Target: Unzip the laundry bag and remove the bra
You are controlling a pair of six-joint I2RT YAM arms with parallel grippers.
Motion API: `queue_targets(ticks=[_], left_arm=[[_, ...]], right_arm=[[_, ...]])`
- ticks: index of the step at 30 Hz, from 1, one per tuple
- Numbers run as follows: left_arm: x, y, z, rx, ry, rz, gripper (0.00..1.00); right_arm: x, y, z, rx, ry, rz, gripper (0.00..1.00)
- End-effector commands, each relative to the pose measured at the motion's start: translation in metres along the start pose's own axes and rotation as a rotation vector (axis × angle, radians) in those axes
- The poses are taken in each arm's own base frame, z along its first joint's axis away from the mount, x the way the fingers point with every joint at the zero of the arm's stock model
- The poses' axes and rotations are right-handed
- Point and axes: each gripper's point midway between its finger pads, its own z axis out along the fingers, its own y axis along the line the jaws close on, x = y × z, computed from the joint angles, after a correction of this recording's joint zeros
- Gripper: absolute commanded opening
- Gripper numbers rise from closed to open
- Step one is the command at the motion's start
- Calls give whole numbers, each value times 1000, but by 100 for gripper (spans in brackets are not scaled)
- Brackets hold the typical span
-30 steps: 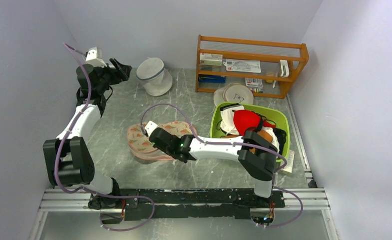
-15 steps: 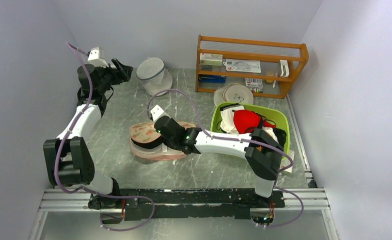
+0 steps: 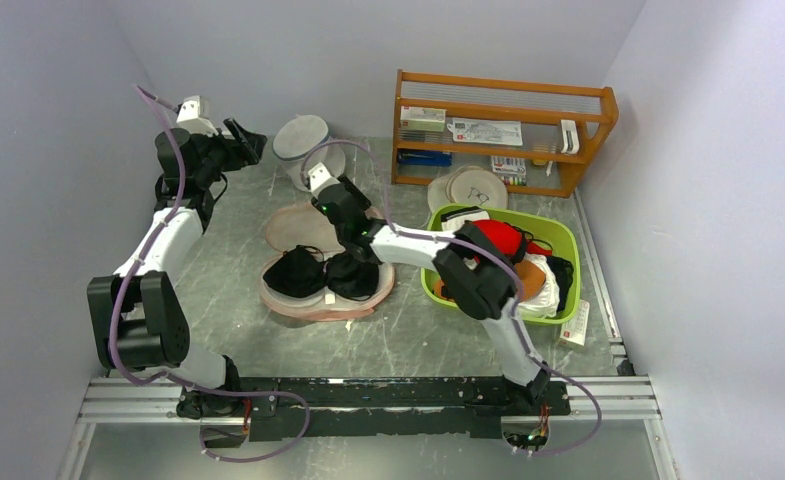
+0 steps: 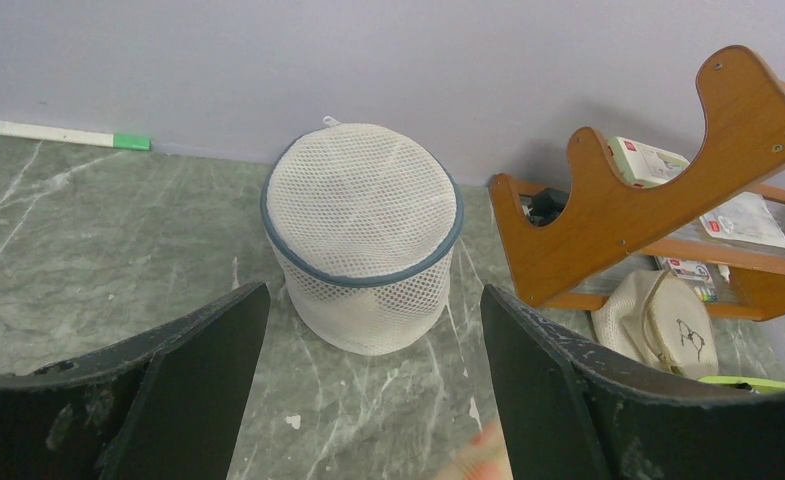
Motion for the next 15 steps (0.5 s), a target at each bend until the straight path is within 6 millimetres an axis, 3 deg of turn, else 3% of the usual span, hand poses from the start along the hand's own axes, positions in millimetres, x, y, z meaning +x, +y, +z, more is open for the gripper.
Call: queue_targets(ticks=[1,3,8,12,15], left_arm=[[-17,-6,2,41,-29,7,88],[-18,-5,2,40,-27,3,87],[-22,-6,-1,37,-38,11,88],[-19,-8,0,50,-33,5,89],[-17,-6,1,43,-27,14,89]], right_arm=[[-1,-22,32,149,47,-120,56],[-8,-18,30,97,59,-106,62],[-32,-25,-7,6,11,22,87],[-45,-27,-38,-87,22,132,90],[-37,-12,-65,-209,49,250,90]])
